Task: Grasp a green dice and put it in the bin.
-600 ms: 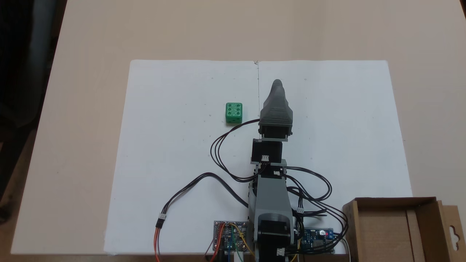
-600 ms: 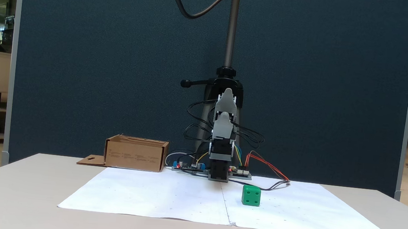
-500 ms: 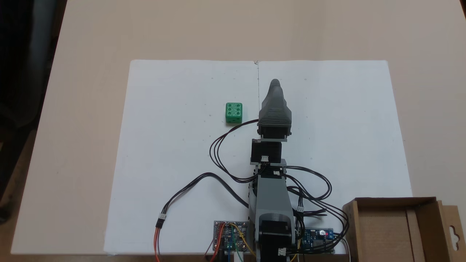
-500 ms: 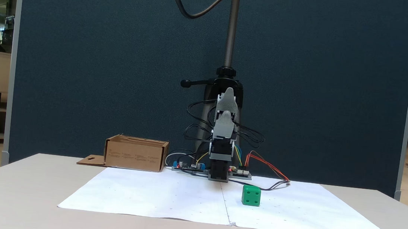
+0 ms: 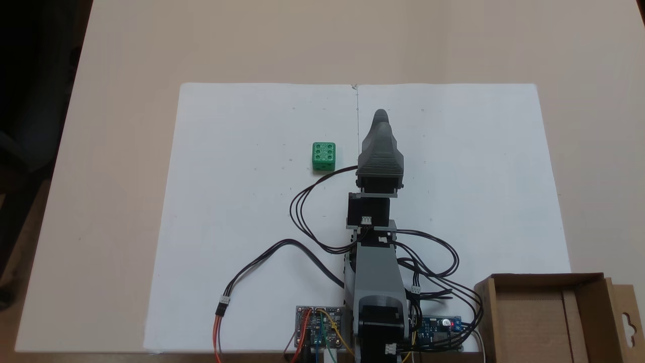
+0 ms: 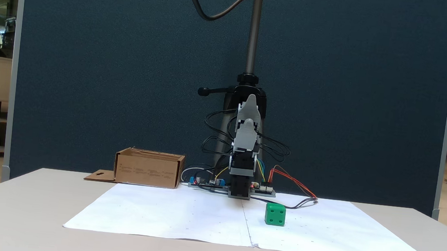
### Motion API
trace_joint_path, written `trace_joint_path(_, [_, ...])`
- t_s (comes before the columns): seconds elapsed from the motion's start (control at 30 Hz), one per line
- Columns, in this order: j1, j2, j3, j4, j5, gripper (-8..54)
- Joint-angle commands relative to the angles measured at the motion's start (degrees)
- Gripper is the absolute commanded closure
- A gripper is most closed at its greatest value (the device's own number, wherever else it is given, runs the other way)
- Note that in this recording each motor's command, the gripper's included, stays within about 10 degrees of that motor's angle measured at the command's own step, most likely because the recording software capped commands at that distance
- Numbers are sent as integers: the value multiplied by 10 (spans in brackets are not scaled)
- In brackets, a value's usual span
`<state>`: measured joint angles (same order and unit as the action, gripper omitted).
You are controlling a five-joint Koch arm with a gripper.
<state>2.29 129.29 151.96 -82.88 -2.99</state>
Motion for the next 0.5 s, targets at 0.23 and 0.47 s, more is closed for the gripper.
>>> trace_joint_path(0.23, [3, 62, 47, 101, 9, 33])
trace_joint_path(0.47, [10, 62, -120, 355, 9, 33])
